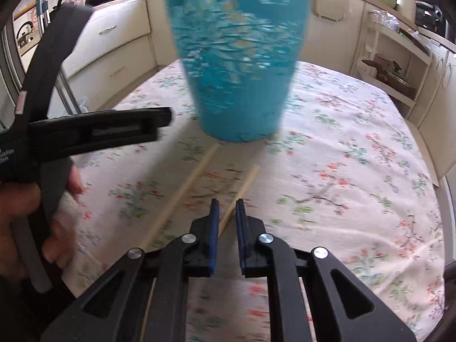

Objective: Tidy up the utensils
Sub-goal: 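Withdraw the open right gripper back down toward the table, then lower the left gripper beside the cup and close on a loose chopstick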

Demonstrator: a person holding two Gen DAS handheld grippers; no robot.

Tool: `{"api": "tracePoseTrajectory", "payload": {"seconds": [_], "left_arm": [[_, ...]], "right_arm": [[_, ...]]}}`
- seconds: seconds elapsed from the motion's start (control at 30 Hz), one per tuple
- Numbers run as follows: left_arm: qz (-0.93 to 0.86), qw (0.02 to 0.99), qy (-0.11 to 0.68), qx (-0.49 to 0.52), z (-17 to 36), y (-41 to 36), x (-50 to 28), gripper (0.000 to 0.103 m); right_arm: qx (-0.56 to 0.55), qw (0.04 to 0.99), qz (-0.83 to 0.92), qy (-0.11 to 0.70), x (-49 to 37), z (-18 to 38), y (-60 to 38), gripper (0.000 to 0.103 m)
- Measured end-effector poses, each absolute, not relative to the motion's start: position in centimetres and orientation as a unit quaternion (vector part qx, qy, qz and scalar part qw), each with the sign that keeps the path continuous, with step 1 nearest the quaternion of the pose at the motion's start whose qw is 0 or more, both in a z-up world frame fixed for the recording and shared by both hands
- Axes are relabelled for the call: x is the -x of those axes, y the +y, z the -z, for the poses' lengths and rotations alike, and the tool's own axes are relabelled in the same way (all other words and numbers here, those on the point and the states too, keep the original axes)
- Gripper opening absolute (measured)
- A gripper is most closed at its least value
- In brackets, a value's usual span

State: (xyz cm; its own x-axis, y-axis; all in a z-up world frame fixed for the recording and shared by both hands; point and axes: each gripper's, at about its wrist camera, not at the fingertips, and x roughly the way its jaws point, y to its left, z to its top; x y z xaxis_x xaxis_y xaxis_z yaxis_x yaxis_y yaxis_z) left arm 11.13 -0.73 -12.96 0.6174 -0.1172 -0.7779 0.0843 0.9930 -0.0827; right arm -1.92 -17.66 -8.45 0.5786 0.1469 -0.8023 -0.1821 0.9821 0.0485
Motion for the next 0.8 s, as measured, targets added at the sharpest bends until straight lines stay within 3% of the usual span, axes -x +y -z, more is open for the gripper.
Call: {"api": "tracePoseTrajectory", "payload": {"seconds": [0.23, 0.6, 0.8], "left_arm": [[0.076, 0.901, 0.427, -0.012, 12.6, -2.3, -10.5, 0.088], [0.138, 0.887, 0.432, -0.086, 12.6, -7.5, -7.7, 0.088], [0.14, 0.88, 0.444, -0.092, 13.0, -8.1, -7.7, 0.078]], "right_arm": [[-0.034, 0.897, -0.063, 0.436, 1.7, 8.8, -22.7, 0.008], [-0.044, 0.899, -0.069, 0.431, 1.7, 8.7, -22.5, 0.011], [-0.05, 0.898, -0.069, 0.431, 1.7, 8.8, -22.6, 0.011]]}}
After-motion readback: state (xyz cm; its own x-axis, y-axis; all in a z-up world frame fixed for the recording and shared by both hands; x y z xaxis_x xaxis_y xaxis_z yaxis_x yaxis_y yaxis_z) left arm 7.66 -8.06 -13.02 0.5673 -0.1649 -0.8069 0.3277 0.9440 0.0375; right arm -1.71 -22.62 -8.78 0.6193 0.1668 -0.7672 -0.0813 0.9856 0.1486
